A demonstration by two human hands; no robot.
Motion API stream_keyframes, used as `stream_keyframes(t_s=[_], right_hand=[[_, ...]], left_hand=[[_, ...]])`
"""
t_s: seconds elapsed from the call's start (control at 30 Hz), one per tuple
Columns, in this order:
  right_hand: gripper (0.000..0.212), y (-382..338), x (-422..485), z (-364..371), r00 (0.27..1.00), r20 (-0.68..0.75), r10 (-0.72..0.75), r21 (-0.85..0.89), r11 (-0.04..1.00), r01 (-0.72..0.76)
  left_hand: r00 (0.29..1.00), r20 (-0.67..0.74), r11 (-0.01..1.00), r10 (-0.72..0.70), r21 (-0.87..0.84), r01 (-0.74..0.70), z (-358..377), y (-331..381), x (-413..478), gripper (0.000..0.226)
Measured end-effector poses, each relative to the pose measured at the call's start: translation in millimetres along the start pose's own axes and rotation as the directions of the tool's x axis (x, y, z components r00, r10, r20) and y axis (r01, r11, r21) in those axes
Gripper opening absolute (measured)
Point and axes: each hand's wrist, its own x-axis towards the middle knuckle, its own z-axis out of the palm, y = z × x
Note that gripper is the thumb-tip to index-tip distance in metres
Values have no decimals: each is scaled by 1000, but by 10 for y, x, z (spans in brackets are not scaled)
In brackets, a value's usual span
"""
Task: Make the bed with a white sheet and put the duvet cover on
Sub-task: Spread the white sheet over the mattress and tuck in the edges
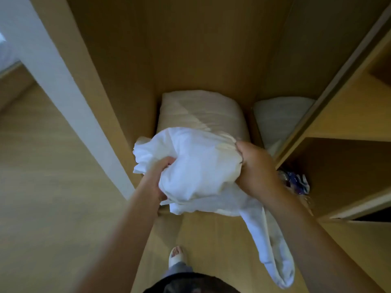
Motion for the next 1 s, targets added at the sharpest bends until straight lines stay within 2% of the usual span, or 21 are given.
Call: stream_keyframes(t_s=[0.03, 0.07, 0.17, 0.23, 0.27, 0.33, 0.43, 0.53, 0.63, 0.73, 0.87, 1.0], right_hand=[[39, -41, -150, -27, 999, 23, -45, 16, 999, 45], [47, -86, -286, -41, 995, 67, -78, 27, 997, 76], [51, -237, -597, 8, 967, 223, -124, -1, 992, 128], [55, -377, -731, 45, 948, 248, -200, 26, 980, 200], [56, -456, -785, 53, 939, 251, -235, 46, 972, 230], [56, -615, -876, 75, 929, 247, -277, 107, 960, 258], [50, -868, -908, 187, 916, 271, -296, 209, 947, 244], [39, -1144, -900, 418, 881, 348, -322, 237, 939, 249], [43, -1432, -829, 745, 850, 423, -313, 259, 941, 217], [27, -1819, -684, 1184, 802, 503, -321, 233, 944, 232], [18, -2469, -513, 1968, 733, 581, -353, 238, 935, 262], [33, -3047, -402, 2856, 677, 635, -372, 219, 927, 304]], left_hand=[[999, -40, 999, 34, -37, -36, -157, -61, -122, 32], [993, -44, 994, 109, -6, -109, -327, -68, -250, 30], [956, -232, 977, 181, 154, -148, -670, -55, -577, 24], [950, -226, 975, 216, 106, -196, -923, -91, -865, 14], [954, -163, 967, 252, 65, -245, -1077, -125, -1020, 9], [946, -80, 949, 313, 2, -314, -1321, -164, -1230, 13], [906, -170, 921, 388, 54, -385, -1685, -183, -1312, 24], [888, -262, 916, 379, -35, -401, -2048, -245, -1360, 31], [868, -341, 909, 362, -78, -410, -2448, -267, -1436, 21], [816, -450, 896, 363, -71, -438, -2934, -126, -1445, 9], [723, -567, 868, 393, -32, -496, -3733, 251, -1423, 11], [632, -607, 831, 482, 88, -549, -4518, 742, -1323, 20]])
